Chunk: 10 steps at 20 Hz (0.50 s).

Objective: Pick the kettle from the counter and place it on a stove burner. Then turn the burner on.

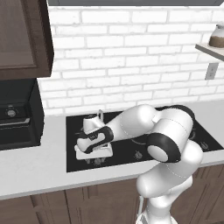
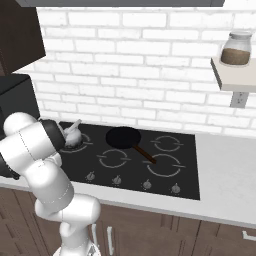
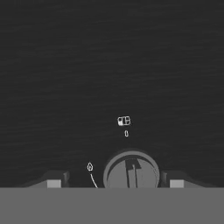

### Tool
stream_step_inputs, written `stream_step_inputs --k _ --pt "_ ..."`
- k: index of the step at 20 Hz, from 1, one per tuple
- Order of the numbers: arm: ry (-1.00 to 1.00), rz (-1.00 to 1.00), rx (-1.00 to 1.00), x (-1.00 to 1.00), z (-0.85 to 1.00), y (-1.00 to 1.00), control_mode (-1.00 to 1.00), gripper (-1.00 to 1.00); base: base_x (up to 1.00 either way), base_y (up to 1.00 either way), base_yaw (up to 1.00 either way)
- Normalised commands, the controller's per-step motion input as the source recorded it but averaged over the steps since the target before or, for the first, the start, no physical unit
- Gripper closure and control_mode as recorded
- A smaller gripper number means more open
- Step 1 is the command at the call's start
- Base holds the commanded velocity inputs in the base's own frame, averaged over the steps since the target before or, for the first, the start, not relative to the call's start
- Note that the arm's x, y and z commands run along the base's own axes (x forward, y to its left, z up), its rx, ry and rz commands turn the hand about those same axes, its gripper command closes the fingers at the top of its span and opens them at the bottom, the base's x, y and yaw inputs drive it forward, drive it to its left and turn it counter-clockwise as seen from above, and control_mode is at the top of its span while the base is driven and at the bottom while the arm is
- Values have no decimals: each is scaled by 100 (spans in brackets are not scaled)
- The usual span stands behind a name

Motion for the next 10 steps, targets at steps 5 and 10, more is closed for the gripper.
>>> stream_step_inputs --k 5,10 --pt "0 0 0 0 0 0 -100 100 0 0 0" --pt "0 0 0 0 -2 0 -100 100 0 0 0"
